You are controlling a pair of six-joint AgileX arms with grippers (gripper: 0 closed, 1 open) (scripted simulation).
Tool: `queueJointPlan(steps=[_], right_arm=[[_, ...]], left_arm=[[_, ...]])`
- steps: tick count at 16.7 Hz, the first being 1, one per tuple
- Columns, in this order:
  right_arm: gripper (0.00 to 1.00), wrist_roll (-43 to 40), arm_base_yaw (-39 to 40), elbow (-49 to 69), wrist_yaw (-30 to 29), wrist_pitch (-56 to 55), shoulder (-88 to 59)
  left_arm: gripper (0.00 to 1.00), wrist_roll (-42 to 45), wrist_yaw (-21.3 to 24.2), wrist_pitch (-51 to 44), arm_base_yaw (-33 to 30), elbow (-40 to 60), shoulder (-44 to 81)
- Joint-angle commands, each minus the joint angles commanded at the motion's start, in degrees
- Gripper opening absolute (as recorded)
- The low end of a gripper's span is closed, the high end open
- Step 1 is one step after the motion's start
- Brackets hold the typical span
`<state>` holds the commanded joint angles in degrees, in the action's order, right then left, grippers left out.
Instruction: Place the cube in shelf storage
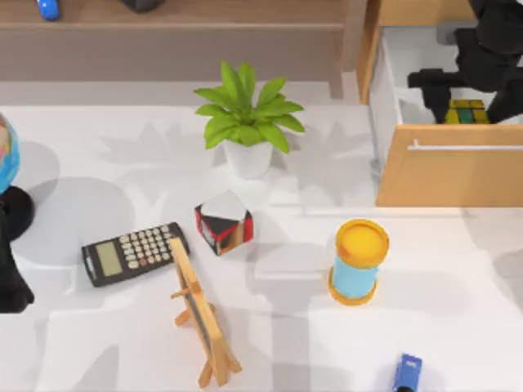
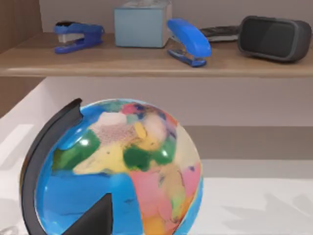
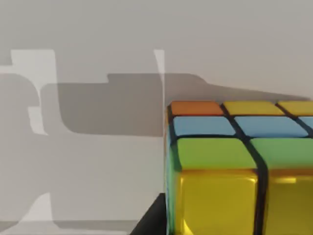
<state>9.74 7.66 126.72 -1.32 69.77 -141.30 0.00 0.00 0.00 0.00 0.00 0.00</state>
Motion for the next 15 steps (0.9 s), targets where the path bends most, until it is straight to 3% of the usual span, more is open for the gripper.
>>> queueJointPlan(steps=[2, 3, 12, 15], right_arm=[[0.02, 0.0, 0.0, 0.0, 0.0, 0.0, 0.0], [0.0, 0.0, 0.0, 0.0, 0.0, 0.0, 0.0], [0.0, 0.08, 0.18, -0.11, -0.09, 0.1, 0.16], [0.0, 0.79, 0.88, -0.97, -2.63, 2.93, 3.88]], left_arm=[[1.0, 0.0, 0.0, 0.0, 0.0, 0.0, 0.0], [1.0, 0.0, 0.0, 0.0, 0.0, 0.0, 0.0], [1.0, 0.0, 0.0, 0.0, 0.0, 0.0, 0.0], [1.0, 0.0, 0.0, 0.0, 0.0, 0.0, 0.0]])
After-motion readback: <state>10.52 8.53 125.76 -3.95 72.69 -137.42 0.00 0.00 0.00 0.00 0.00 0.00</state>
